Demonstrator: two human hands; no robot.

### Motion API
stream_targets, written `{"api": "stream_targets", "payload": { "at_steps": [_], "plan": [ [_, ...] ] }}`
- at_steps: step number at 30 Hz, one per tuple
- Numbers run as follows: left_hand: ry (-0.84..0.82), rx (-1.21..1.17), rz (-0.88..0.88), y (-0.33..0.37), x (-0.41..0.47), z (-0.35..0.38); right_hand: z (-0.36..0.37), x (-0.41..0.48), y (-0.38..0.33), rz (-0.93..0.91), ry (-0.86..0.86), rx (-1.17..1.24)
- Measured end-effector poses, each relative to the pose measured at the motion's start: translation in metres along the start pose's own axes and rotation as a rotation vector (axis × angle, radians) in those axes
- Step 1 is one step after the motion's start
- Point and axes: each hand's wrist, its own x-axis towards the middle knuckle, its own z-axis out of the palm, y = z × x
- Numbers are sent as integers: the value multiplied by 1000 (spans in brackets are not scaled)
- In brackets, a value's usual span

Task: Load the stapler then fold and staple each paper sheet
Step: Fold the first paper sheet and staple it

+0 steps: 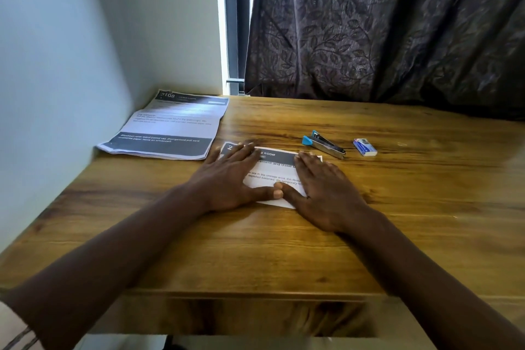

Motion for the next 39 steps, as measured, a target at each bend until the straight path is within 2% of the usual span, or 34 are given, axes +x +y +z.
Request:
{"api": "stream_targets", "payload": {
  "at_steps": [8, 13, 20, 27, 32, 34, 39],
  "plan": [
    [4, 48, -34, -37, -42, -9, 3, -1, 2, -26, 12, 20],
    [113, 99, -4, -40, -48, 0, 0, -3, 1, -22, 29, 40],
    [177, 78, -1, -39, -47, 1, -18, 30, -19, -45, 232, 79],
    [156, 66, 8, -38, -48, -3, -15, 63, -31, -63, 241, -77],
    [206, 64, 0, -36, -51, -4, -4, 68, -27, -110, 333, 38],
    [255, 73, -4, -35, -52, -5, -4, 66, -25, -135, 373, 81],
    [500, 166, 46, -28, -50, -4, -8, 52, -17, -177, 413, 255]
  ]
}}
